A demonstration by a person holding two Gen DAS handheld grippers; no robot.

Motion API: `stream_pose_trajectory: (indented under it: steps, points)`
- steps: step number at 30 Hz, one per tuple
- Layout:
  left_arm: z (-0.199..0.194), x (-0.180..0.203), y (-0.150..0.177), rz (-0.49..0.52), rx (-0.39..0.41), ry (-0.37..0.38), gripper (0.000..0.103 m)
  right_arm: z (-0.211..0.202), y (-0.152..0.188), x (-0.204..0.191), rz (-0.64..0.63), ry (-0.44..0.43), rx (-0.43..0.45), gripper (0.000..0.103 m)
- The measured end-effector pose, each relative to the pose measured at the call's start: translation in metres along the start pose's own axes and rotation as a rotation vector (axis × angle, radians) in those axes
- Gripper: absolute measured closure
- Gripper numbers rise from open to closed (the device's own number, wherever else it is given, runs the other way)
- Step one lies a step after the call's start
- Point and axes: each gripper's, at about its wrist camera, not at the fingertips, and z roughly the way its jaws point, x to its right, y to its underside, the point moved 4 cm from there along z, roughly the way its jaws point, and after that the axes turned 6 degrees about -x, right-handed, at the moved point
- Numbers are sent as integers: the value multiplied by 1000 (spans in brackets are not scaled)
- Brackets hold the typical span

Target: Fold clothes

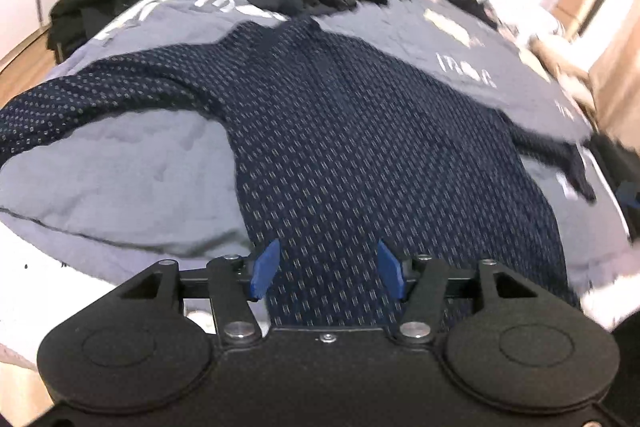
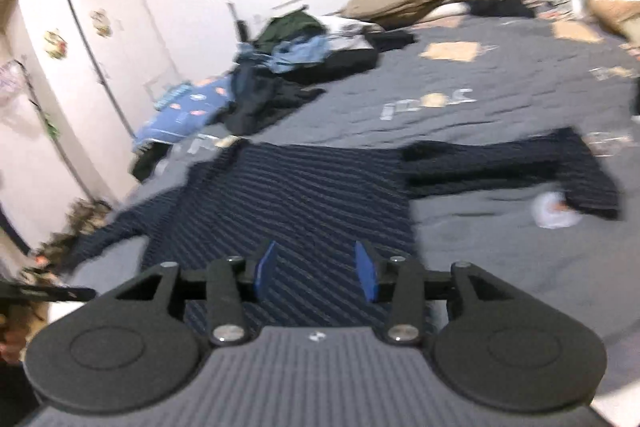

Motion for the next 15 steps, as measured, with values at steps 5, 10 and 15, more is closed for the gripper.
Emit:
stream_pose_trajectory:
  steps: [5,10,15]
  points:
    - [3,-55,-25,-250,115,-49,44,57,-17,-25,-10,-97,-11,59]
    - [6,-133,-49,-545,247,-103,44,104,-24,-44,-37,-135,-30,58]
    - [16,-201,-58,-756,330,-116,44,127,-25,-50,-43,-154,-6,58]
